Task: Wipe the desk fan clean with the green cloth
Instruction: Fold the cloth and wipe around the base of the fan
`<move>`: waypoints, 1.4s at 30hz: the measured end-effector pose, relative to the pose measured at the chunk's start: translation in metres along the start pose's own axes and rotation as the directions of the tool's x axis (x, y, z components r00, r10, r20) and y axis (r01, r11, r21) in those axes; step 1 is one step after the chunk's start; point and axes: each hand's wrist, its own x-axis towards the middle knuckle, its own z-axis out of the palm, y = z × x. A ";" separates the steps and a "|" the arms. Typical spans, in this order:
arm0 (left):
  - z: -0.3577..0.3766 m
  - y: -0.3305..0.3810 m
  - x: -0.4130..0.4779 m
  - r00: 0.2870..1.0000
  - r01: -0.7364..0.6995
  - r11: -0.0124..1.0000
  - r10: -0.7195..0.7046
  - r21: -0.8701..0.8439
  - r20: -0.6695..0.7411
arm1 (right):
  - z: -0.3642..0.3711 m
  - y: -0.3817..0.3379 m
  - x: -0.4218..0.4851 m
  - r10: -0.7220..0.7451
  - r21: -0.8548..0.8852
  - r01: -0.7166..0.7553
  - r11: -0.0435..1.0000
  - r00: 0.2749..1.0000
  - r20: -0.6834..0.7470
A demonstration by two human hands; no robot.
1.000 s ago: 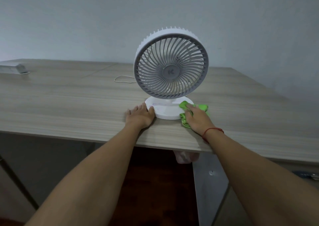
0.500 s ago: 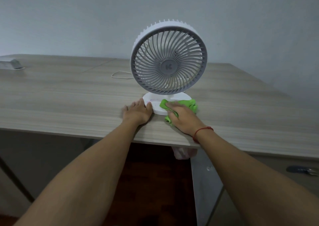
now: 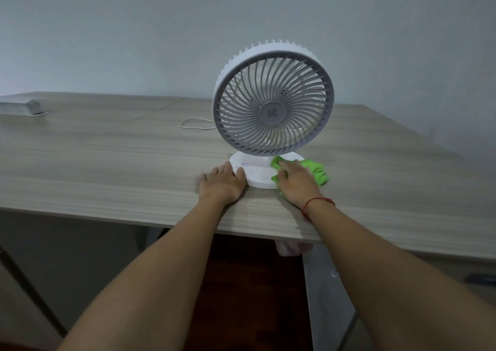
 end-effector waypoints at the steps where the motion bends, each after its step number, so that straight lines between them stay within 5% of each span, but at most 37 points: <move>1: 0.000 0.001 -0.001 1.000 -0.002 1.000 0.002 0.001 -0.005 | -0.001 -0.002 -0.005 -0.044 0.000 0.044 0.999 0.999 0.000; 4: -0.002 0.002 -0.002 1.000 0.002 1.000 -0.003 -0.010 -0.018 | -0.003 -0.011 -0.020 -0.139 0.073 0.138 0.988 0.990 0.005; 9: -0.003 0.002 -0.009 0.992 0.004 0.993 -0.019 -0.116 -0.128 | -0.009 -0.022 -0.039 -0.052 0.376 0.029 0.926 0.997 0.052; 14: -0.012 0.003 -0.035 0.917 0.047 0.942 -0.173 -0.331 -0.360 | -0.025 -0.019 -0.041 0.220 0.559 -0.102 0.823 0.964 -0.148; 17: -0.010 0.013 -0.046 0.970 0.018 0.959 -0.085 -0.284 -0.229 | -0.034 -0.004 -0.038 0.415 0.383 -0.297 0.875 0.867 -0.276; 20: -0.010 0.027 -0.044 0.996 0.034 0.937 -0.062 -0.348 -0.069 | -0.035 0.005 -0.037 0.516 0.165 -0.492 0.855 0.838 -0.179; 26: -0.019 0.053 -0.048 0.985 0.174 0.904 -0.153 -0.391 0.084 | -0.035 0.004 -0.033 0.444 0.017 -0.444 0.896 0.896 -0.010; 36: -0.016 0.046 -0.044 0.982 0.034 0.648 -0.164 -0.761 -0.096 | -0.024 -0.022 -0.028 0.213 0.501 -0.189 0.844 0.977 0.009; 42: -0.032 0.020 -0.032 0.973 0.088 0.800 -0.197 -0.593 -0.122 | -0.011 -0.026 -0.020 0.201 0.406 -0.161 0.899 0.978 -0.057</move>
